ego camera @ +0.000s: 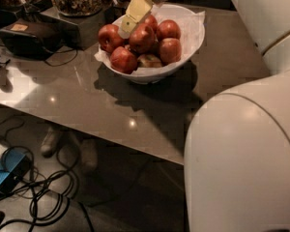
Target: Pick apple from white bowl
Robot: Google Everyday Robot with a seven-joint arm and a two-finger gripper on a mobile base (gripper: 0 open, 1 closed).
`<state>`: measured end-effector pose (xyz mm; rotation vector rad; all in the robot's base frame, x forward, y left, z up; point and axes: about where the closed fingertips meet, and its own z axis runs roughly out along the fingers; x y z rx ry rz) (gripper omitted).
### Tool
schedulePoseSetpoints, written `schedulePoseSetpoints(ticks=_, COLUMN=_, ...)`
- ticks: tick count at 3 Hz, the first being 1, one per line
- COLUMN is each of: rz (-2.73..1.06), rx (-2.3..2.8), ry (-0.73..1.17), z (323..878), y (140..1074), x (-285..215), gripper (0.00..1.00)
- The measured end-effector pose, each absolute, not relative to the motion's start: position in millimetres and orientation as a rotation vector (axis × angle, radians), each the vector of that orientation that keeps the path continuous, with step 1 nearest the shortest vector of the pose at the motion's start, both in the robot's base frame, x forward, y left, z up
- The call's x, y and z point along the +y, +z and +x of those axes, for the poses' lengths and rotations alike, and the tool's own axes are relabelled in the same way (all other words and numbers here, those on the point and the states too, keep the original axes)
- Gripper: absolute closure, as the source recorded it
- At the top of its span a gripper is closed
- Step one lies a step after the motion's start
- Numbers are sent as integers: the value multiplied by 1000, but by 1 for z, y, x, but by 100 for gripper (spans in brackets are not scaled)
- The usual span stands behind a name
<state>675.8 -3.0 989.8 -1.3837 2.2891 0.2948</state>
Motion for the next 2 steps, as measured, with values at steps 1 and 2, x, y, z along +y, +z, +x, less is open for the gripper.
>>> schedulePoseSetpoints(ticks=1, rz=-1384, rx=2289, ry=295, z=676, y=990, x=-3, gripper=0)
schedulePoseSetpoints(ticks=2, rz=-1380, rx=2292, ry=355, z=695, y=973, x=1, gripper=0)
